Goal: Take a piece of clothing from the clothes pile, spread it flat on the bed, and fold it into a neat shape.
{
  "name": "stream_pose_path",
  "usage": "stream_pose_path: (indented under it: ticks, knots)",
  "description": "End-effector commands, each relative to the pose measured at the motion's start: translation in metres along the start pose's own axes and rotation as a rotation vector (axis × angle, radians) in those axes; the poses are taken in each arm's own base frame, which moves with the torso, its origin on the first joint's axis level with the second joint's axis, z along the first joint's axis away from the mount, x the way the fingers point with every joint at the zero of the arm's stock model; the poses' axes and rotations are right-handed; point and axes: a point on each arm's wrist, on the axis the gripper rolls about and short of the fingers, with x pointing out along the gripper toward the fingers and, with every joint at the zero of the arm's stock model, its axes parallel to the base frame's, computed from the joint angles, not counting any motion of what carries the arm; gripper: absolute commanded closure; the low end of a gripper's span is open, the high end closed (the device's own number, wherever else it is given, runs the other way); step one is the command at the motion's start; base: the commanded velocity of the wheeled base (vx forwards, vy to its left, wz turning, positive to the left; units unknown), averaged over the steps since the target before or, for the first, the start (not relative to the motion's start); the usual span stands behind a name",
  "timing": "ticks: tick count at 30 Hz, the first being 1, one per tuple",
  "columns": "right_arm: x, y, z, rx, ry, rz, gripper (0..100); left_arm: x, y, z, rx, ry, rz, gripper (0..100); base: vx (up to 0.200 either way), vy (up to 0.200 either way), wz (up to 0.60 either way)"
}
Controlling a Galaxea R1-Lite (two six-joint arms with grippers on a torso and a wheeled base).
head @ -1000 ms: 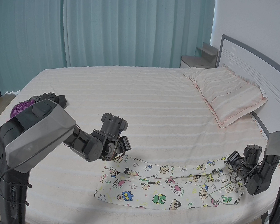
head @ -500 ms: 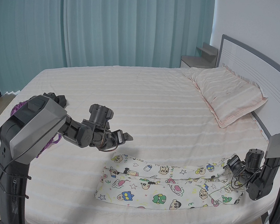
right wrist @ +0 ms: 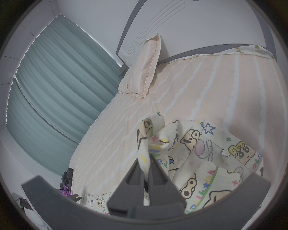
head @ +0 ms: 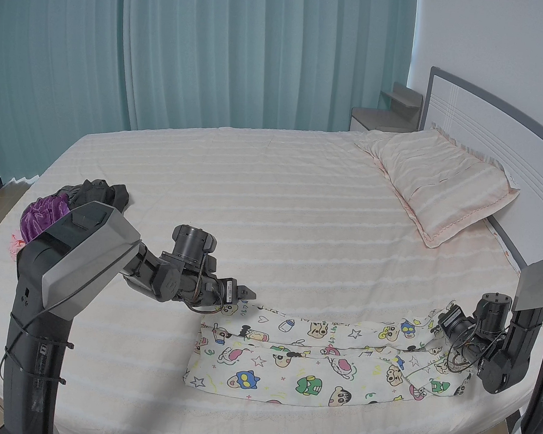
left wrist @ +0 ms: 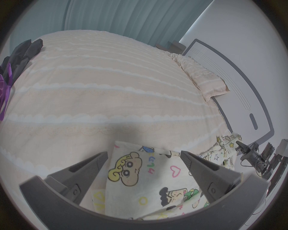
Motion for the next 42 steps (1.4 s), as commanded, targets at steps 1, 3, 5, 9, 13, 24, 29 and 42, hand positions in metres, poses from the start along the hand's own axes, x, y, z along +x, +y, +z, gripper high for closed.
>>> stream_pose_path:
  ticks: [1, 3, 5, 9, 13, 24, 29, 42]
  knots:
    - [0.0, 0.0, -0.001, -0.002, 0.005, -0.002, 100, 0.01, 0.006, -0.004, -0.006, 0.003, 0.005, 0, 0.0, 0.0, 0.0]
    - [0.0, 0.0, -0.001, -0.002, 0.005, -0.002, 100, 0.012, 0.007, -0.005, -0.003, 0.002, 0.004, 0, 0.0, 0.0, 0.0]
    - [0.0, -0.001, -0.002, -0.002, 0.006, -0.003, 100, 0.013, 0.007, -0.005, -0.004, -0.002, 0.003, 0, 0.0, 0.0, 0.0]
    - [0.001, 0.0, -0.001, -0.002, 0.006, -0.001, 100, 0.014, 0.004, -0.006, -0.001, -0.003, -0.005, 0, 0.0, 0.0, 0.0]
    - [0.001, -0.001, -0.002, -0.002, 0.007, -0.002, 100, 0.014, 0.003, -0.008, -0.002, 0.005, -0.007, 0, 0.0, 0.0, 0.0]
    - [0.003, -0.001, -0.002, -0.001, 0.004, -0.003, 100, 0.008, 0.006, -0.003, -0.012, -0.008, 0.006, 100, 0.0, 0.0, 0.0]
    - [0.004, 0.0, -0.001, 0.0, -0.002, 0.001, 100, -0.004, 0.001, 0.005, -0.006, -0.038, -0.001, 100, 0.0, 0.0, 0.0]
    - [0.019, 0.009, 0.018, 0.01, -0.084, 0.042, 100, -0.021, -0.016, 0.029, 0.02, -0.172, 0.036, 100, 0.0, 0.0, 0.0]
